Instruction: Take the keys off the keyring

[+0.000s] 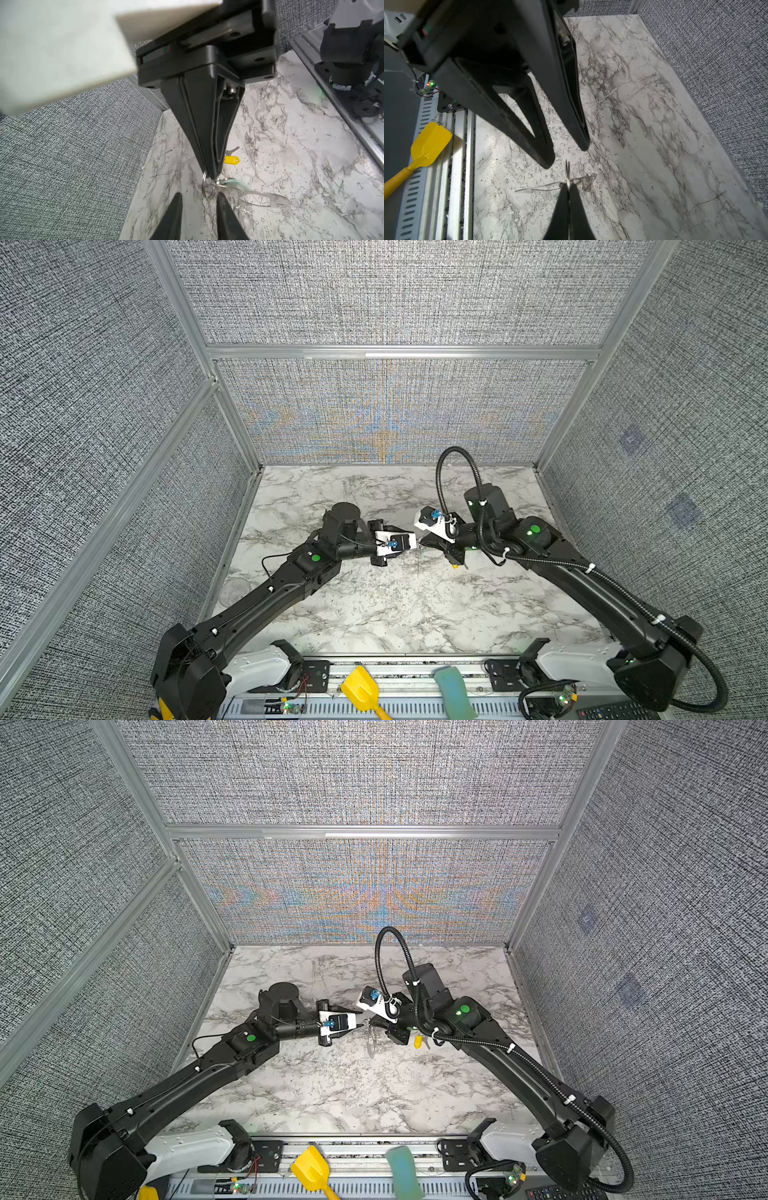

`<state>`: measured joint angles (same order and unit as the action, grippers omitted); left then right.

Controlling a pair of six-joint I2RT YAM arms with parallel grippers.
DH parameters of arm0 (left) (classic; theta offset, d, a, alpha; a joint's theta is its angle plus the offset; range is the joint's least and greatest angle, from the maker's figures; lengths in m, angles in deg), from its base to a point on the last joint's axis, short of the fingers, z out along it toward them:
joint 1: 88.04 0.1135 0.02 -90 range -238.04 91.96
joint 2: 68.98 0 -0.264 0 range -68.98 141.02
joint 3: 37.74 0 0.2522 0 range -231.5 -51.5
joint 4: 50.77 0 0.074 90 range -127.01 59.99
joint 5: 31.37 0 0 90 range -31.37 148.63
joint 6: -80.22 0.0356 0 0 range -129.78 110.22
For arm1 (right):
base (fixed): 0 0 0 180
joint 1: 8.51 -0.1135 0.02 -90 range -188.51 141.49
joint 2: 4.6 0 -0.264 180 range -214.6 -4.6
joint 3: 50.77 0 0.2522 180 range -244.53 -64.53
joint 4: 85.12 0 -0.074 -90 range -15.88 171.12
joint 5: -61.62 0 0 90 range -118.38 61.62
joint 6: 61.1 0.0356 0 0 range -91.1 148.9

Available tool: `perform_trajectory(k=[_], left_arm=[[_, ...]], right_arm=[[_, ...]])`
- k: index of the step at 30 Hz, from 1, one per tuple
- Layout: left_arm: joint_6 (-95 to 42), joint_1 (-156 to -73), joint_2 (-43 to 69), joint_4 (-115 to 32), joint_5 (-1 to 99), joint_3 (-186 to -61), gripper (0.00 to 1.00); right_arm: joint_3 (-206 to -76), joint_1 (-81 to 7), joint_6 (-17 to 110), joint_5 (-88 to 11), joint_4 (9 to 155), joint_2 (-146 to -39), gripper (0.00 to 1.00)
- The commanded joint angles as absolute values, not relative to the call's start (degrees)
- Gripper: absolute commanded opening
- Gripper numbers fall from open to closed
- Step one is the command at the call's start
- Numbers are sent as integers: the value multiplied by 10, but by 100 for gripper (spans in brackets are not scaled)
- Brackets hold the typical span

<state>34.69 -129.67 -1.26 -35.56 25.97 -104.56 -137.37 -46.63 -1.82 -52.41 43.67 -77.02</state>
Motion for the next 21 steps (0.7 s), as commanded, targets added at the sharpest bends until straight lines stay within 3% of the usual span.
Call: perform_trajectory(k=[1,21], left_arm=[[372,-1304,-7,-340,284,-1054,31],[379,-1330,36,-313,315,-1083,18]], right_arm=[[-1382,-467,-15,-535,419,-774,0],[-1388,-467,-21,-543,416,-783,0]])
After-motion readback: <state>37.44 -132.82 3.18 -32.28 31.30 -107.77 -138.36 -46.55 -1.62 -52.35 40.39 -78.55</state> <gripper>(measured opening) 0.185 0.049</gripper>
